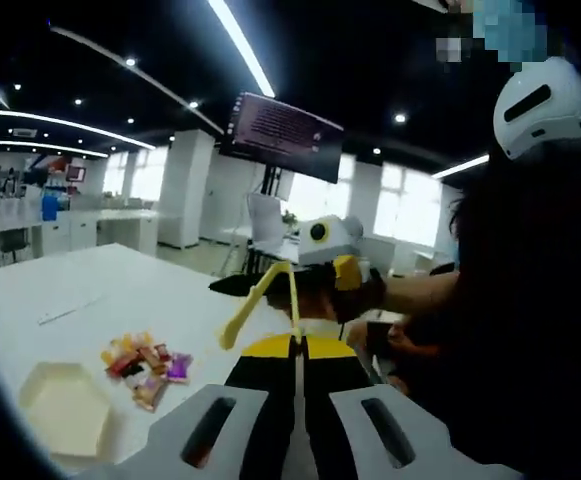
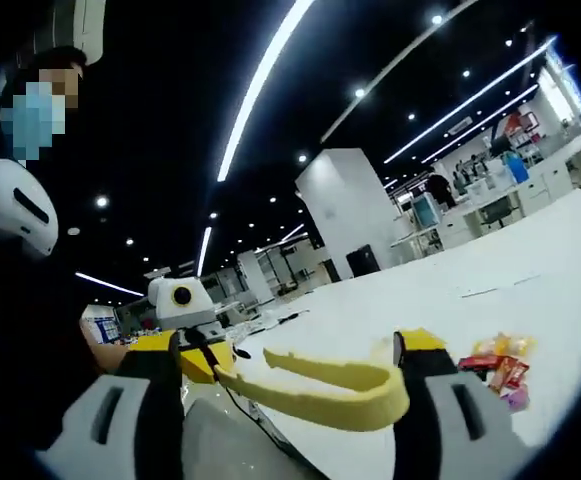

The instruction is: Place the target food into the container with the food tongs after gripping and lifting it, then release it inside without dropping or visibly crushing the food.

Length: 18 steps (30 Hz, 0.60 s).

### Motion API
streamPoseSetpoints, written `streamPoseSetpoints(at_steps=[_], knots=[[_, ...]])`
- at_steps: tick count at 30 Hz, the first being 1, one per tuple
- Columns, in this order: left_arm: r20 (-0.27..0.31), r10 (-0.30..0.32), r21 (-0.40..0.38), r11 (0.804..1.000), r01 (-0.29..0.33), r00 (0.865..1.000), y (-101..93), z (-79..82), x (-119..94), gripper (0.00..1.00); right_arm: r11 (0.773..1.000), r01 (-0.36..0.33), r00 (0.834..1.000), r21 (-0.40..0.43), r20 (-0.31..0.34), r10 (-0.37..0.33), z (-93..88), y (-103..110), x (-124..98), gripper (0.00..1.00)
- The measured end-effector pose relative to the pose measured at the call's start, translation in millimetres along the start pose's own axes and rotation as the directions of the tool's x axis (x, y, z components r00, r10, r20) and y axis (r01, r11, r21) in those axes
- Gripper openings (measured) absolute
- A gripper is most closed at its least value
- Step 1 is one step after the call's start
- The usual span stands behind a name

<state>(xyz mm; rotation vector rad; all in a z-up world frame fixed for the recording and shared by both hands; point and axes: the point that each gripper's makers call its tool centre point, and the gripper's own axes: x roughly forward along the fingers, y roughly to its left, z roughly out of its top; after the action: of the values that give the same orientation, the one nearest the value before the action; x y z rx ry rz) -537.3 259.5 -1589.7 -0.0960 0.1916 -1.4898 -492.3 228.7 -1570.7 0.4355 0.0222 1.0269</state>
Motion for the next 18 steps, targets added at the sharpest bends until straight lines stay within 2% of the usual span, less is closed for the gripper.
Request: streamPoseSetpoints(at_steps=[4, 6, 14, 18], knots=[[0.045, -0.019, -0.001, 1.0, 0.019, 0.999, -8.0, 16.1, -2, 0.0, 0.997, -0.077, 0.995, 0.024, 0.058, 0.075, 18.0, 19, 9, 0.88], [0.062, -0.028, 0.002, 1.0, 0.028, 0.998, -11.7, 21.4, -2, 0.0, 0.996, -0.09, 0.994, 0.022, 0.066, 0.088, 22.2, 23, 10, 0.88], [0.086, -0.084, 0.026, 0.996, 0.082, 0.993, -30.5, 36.3, 2, 0.0, 0.988, -0.15, 0.987, 0.037, 0.067, 0.147, 27.0, 38, 14, 0.88], [0.094, -0.096, 0.025, 0.995, 0.094, 0.991, -33.6, 39.6, 3, 0.0, 0.986, -0.168, 0.985, 0.024, 0.046, 0.167, 25.3, 46, 16, 0.87]])
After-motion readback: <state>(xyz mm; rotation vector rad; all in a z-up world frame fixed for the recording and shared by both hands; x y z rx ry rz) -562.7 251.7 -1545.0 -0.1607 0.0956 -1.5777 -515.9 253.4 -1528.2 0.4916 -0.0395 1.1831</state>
